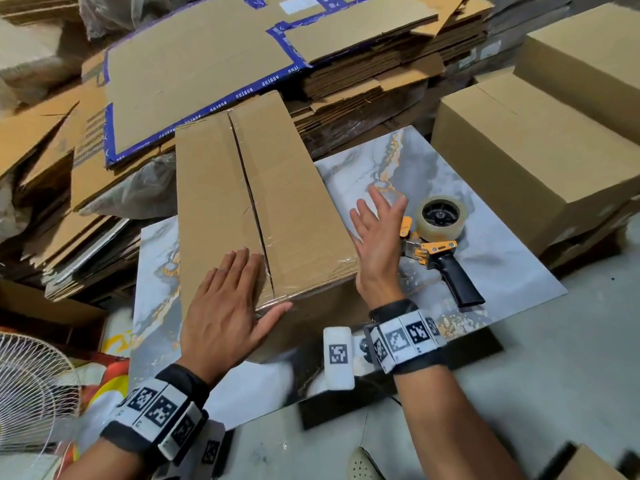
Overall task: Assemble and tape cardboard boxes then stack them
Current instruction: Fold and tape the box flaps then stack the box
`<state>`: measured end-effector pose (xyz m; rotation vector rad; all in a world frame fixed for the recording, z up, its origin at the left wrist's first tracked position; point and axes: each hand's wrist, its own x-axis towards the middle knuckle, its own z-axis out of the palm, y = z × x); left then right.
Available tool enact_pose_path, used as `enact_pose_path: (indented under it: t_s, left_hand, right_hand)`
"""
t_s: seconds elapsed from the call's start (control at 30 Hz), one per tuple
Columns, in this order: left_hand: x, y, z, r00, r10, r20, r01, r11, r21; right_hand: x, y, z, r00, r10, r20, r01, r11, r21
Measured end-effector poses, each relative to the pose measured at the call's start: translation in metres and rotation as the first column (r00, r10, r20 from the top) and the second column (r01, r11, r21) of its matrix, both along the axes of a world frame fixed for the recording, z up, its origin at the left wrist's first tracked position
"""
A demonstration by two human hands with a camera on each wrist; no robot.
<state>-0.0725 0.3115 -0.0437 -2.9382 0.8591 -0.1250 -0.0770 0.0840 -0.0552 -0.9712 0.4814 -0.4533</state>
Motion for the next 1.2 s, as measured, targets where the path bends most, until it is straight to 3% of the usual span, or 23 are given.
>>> enact_pose_path:
  t_s: [0.1, 0.23, 0.3, 0.37, 0.43, 0.5, 0.67, 0.73, 0.83, 0.9, 0.97, 1.07, 1.13, 1.2]
  left_hand:
    - [0.0, 0.0, -0.001, 1.0, 0.003, 0.006, -0.003, 1.0, -0.004]
    - [0.0, -0.001, 0.001, 1.0, 0.011, -0.004, -0.011, 1.0, 0.002]
    - [0.0, -0.002, 0.002, 1.0, 0.015, -0.012, -0.015, 1.0, 0.003]
    - [0.0, -0.002, 0.002, 0.999, 0.017, -0.028, -0.017, 1.0, 0.003]
    - [0.0, 0.0, 0.003, 0.999, 0.014, -0.044, -0.013, 1.0, 0.007]
    - [0.0, 0.001, 0.002, 0.999, 0.008, -0.047, -0.007, 1.0, 0.013]
    - [0.0, -0.001, 0.002, 0.999, 0.013, -0.039, -0.014, 1.0, -0.013]
    - [0.0, -0.001, 0.002, 0.999, 0.014, -0.038, -0.015, 1.0, -0.019]
    - [0.001, -0.001, 0.0, 0.999, 0.004, -0.043, -0.005, 0.999, -0.034]
    - [0.003, 0.0, -0.001, 0.999, 0.0, -0.051, -0.002, 0.999, -0.041]
    - [0.003, 0.001, 0.001, 0.997, -0.012, -0.073, 0.008, 0.999, -0.052]
    - [0.01, 0.011, 0.004, 0.985, -0.037, -0.17, 0.013, 0.99, -0.139]
    - [0.018, 0.025, 0.005, 0.977, 0.074, -0.201, -0.119, 0.968, -0.222]
    - [0.022, 0.037, 0.007, 0.949, 0.225, -0.221, -0.299, 0.867, -0.399]
  right_hand:
    - [-0.007, 0.007, -0.03, 0.994, 0.09, -0.068, -0.105, 0.954, -0.281]
    - [-0.013, 0.0, -0.033, 0.944, 0.245, -0.221, -0.307, 0.9, -0.311]
    - [-0.02, -0.006, -0.024, 0.92, 0.206, -0.333, -0.34, 0.842, -0.418]
    - [-0.03, 0.002, -0.006, 0.888, 0.157, -0.433, -0.394, 0.743, -0.54]
    - [-0.043, 0.021, 0.009, 0.824, 0.104, -0.556, -0.507, 0.573, -0.644]
    - [-0.048, 0.03, 0.012, 0.809, 0.024, -0.588, -0.527, 0.474, -0.705]
    - [-0.049, 0.01, 0.005, 0.816, 0.029, -0.578, -0.501, 0.535, -0.68]
    - [-0.047, 0.009, 0.012, 0.79, 0.041, -0.612, -0.55, 0.487, -0.678]
    - [-0.039, 0.024, 0.026, 0.756, -0.019, -0.654, -0.612, 0.333, -0.717]
    - [-0.035, 0.036, 0.025, 0.776, -0.086, -0.624, -0.618, 0.089, -0.781]
    - [-0.033, 0.038, 0.02, 0.789, -0.083, -0.609, -0.613, -0.037, -0.789]
    - [-0.03, 0.018, 0.018, 0.747, -0.004, -0.665, -0.665, 0.009, -0.747]
    - [-0.026, 0.001, 0.018, 0.727, 0.065, -0.683, -0.686, 0.092, -0.721]
    - [-0.024, -0.01, 0.018, 0.727, 0.169, -0.666, -0.687, 0.146, -0.712]
